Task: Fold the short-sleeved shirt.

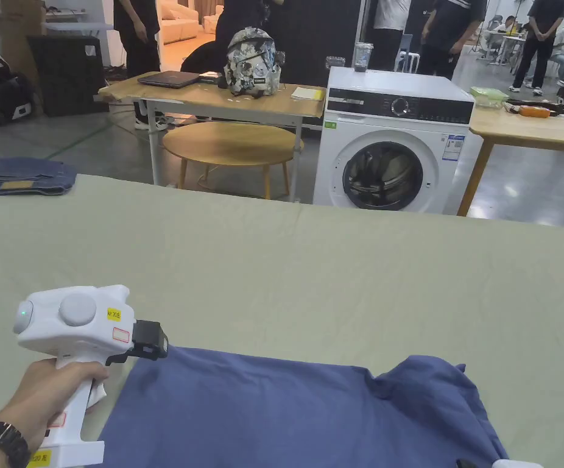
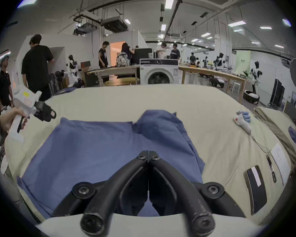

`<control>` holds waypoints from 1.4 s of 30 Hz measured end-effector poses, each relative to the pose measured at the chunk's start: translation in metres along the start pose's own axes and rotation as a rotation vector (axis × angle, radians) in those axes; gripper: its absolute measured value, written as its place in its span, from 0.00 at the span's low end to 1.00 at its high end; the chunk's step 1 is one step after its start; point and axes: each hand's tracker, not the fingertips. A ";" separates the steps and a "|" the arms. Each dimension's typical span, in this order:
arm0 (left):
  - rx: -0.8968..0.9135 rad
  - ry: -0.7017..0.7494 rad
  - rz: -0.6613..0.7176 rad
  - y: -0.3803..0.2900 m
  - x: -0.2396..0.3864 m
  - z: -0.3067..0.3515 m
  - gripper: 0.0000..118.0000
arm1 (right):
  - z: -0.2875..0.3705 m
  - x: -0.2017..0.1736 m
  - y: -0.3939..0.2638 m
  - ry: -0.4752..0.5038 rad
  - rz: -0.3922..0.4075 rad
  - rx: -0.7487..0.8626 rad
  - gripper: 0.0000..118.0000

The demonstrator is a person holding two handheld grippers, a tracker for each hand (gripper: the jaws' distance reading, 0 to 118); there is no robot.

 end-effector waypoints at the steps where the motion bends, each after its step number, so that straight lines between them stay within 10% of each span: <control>1: -0.011 0.012 0.008 0.004 0.001 -0.009 0.55 | -0.002 0.004 -0.002 -0.008 0.000 -0.009 0.00; 13: -0.076 0.290 -0.208 0.002 0.036 -0.060 0.52 | -0.011 0.036 -0.011 -0.064 -0.027 -0.092 0.00; 15: -0.067 0.272 -0.240 -0.004 0.043 -0.058 0.36 | -0.016 0.044 -0.004 -0.061 -0.038 -0.097 0.00; 17: -0.067 0.248 -0.268 -0.005 0.047 -0.054 0.00 | -0.028 0.056 0.012 -0.072 -0.028 -0.120 0.00; 19: -0.063 0.250 -0.276 -0.008 0.046 -0.048 0.00 | -0.039 0.067 0.027 -0.074 -0.025 -0.127 0.06; 23: -0.012 0.202 -0.206 -0.006 0.032 -0.026 0.00 | -0.081 0.102 0.066 -0.055 -0.013 -0.175 0.48; 42: 0.035 0.223 -0.212 -0.015 0.024 0.004 0.00 | -0.244 0.122 0.086 0.012 0.032 -0.539 0.48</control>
